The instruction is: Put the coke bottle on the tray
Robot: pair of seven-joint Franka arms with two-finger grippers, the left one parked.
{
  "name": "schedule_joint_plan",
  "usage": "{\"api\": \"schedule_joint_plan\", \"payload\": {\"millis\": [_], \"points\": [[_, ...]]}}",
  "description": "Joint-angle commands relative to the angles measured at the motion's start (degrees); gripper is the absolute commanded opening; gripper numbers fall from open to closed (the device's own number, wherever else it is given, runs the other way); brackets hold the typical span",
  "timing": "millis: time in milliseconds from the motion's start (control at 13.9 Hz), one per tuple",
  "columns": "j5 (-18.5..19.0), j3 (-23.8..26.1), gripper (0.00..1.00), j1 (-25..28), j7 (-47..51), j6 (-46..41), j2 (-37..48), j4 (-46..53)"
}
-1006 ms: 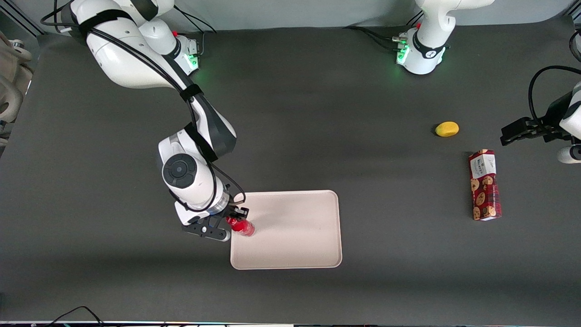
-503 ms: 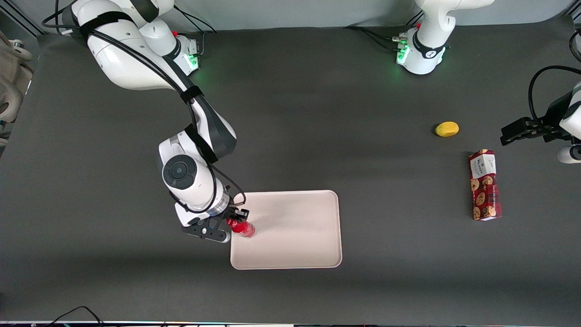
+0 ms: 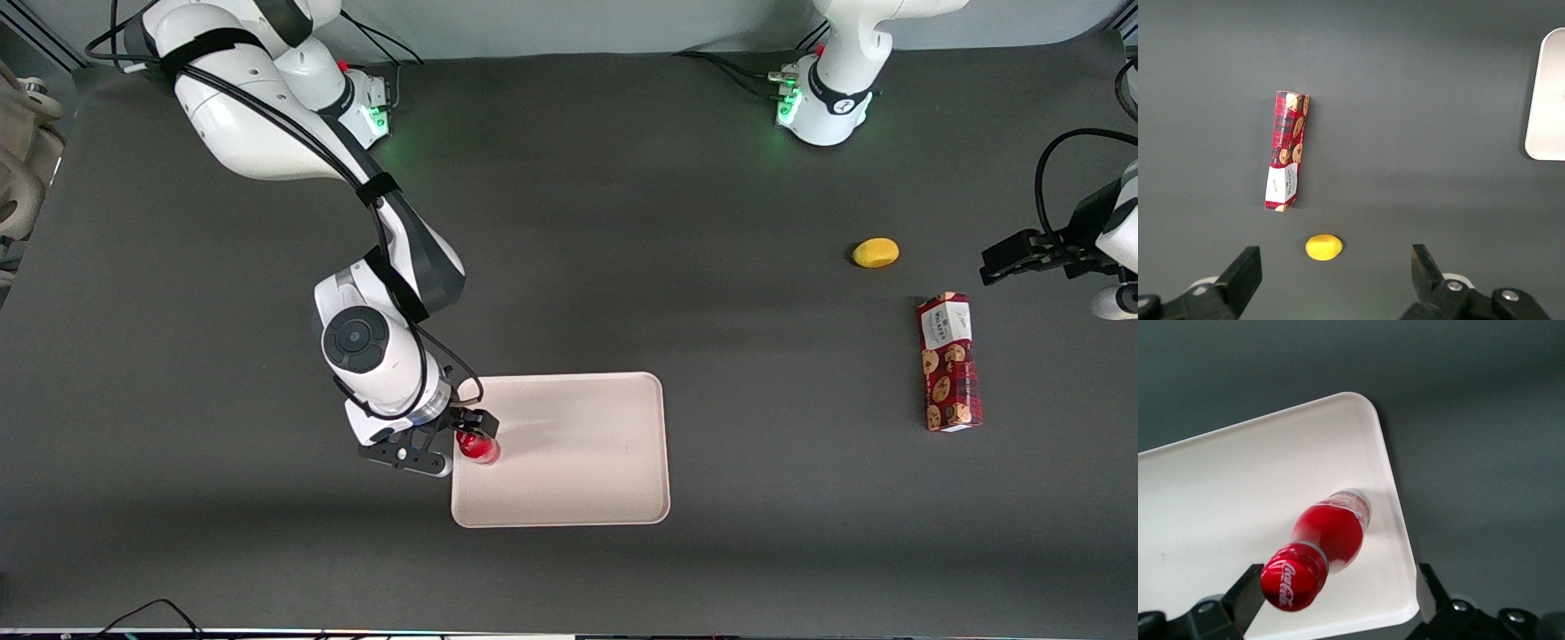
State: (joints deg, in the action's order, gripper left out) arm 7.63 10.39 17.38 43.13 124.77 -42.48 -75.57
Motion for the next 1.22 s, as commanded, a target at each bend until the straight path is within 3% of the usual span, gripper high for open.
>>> {"api": "schedule_joint_plan", "payload": {"millis": [0, 287, 431, 647, 1150], "points": [[1.5, -0.4, 1.00, 0.7, 1.9, 0.0, -1.1, 2.1], [1.5, -0.3, 1.00, 0.7, 1.0, -1.1, 0.9, 3.9], [1.2, -0.3, 1.00, 0.7, 0.3, -8.7, 4.6, 4.4], [0.1, -0.7, 1.00, -0.6, -11.8, -17.7, 13.7, 1.4], [-1.1, -9.1, 1.00, -1.4, -17.9, -18.1, 44.4, -26.7]]}}
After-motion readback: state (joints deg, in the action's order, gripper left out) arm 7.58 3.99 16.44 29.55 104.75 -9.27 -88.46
